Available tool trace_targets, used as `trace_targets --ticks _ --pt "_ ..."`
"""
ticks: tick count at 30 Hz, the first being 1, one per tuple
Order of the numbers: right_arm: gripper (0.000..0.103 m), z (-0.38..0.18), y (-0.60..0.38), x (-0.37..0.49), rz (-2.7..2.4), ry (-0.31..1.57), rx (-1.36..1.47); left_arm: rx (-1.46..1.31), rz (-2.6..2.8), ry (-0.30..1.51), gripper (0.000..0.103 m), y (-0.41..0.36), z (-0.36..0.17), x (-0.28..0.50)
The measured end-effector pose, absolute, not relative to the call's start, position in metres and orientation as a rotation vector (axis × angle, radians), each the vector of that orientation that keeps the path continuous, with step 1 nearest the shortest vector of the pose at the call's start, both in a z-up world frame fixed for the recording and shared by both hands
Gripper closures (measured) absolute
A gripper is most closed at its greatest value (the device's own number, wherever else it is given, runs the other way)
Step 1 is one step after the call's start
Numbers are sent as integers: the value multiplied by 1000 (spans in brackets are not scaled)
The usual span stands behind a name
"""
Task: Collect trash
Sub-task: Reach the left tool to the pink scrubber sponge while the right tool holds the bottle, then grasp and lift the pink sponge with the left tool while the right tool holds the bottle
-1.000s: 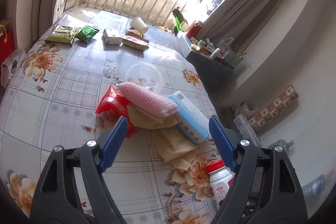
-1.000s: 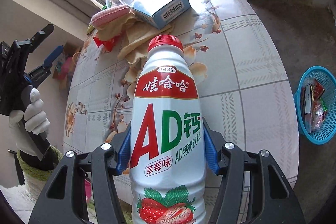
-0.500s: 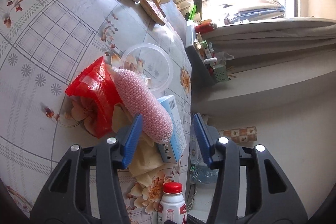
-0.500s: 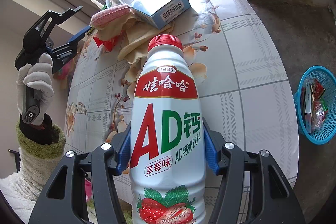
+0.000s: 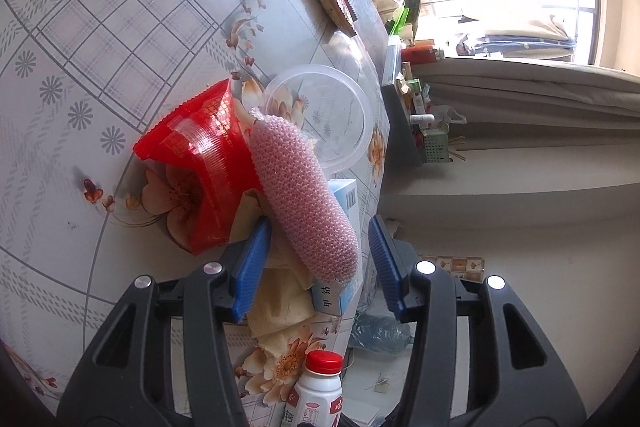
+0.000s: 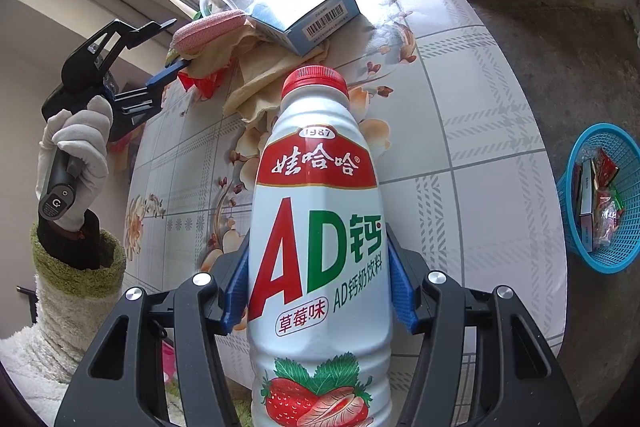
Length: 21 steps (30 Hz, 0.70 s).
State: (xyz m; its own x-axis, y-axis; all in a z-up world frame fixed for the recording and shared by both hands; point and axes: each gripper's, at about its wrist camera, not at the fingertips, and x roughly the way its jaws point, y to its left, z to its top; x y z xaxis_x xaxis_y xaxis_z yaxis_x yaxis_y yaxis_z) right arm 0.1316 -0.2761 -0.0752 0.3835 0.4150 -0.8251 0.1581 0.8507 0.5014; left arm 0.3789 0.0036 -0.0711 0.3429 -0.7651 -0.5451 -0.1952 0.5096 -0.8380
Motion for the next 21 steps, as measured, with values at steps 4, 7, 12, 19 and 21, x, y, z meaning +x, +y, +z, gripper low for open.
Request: trace_targets --ticks 4,7,12,19,21 --pt "46 -75 -276 132 176 1182 561 -1018 -445 1202 66 6 -75 379" --pt "46 -75 -276 132 176 1182 562 -1023 -449 1194 71 8 -75 377" --pt "46 -75 -276 132 176 1183 561 -1016 -475 1179 72 10 -68 369" --pt "46 -76 -276 131 175 1182 563 -1010 -565 1151 72 19 -56 346" --pt "46 -76 -276 132 173 1182 563 -987 -601 1144 72 20 -51 336"
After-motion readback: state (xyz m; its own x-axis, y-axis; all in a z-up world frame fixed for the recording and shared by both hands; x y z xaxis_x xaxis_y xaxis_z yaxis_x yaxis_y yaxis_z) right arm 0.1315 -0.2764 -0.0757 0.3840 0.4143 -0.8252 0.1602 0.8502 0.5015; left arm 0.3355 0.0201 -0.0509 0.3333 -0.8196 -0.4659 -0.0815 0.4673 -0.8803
